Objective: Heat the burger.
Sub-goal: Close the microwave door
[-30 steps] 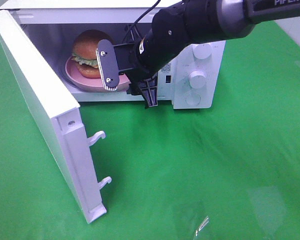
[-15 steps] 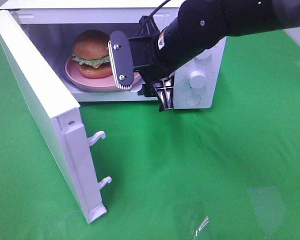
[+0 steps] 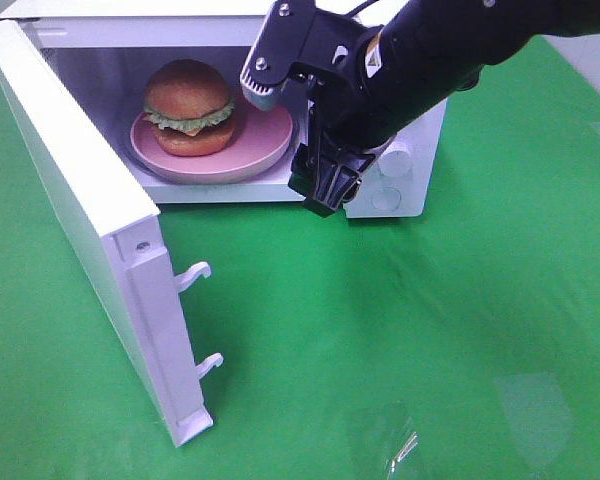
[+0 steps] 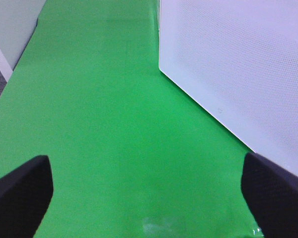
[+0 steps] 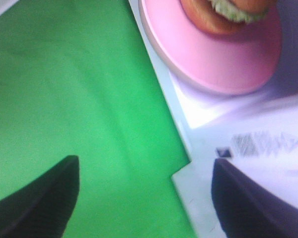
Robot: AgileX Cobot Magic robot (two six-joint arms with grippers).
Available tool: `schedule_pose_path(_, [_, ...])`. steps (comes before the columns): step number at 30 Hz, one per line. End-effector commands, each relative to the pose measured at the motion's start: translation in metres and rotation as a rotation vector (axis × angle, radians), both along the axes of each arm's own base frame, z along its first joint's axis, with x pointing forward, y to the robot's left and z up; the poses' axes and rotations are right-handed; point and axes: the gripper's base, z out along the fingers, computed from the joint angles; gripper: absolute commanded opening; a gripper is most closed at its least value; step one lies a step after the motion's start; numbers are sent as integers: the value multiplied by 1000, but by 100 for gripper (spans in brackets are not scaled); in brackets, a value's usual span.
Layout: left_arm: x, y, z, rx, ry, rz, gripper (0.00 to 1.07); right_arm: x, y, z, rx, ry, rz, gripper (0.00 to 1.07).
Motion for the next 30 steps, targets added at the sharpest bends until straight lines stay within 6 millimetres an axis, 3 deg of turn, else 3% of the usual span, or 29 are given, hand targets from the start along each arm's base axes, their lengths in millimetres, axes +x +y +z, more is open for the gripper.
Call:
schedule_pose_path(1, [0,0,0,-1,-16,-2,95,-12,-9,8,61,90,-128,82])
schedule_pose_path(10, [0,0,0,-1,-16,-2,95,-42,-37,18,-10,320,-349,78])
schedule_pose_path(19, [0,0,0,-1,-16,-2,95,-63,-51,30,-57,438,-421,76])
schedule_pose_path(20, [0,0,0,-1,-16,-2,95,-74,-56,38,-40,472,-426,76])
schedule_pose_path(25, [0,0,0,-1,-16,-2,95,-85,-63,46,-12,457,-422,76])
schedule_pose_path(30, [0,0,0,-1,-16,-2,95,-111,-84,60,30,421,-423,76])
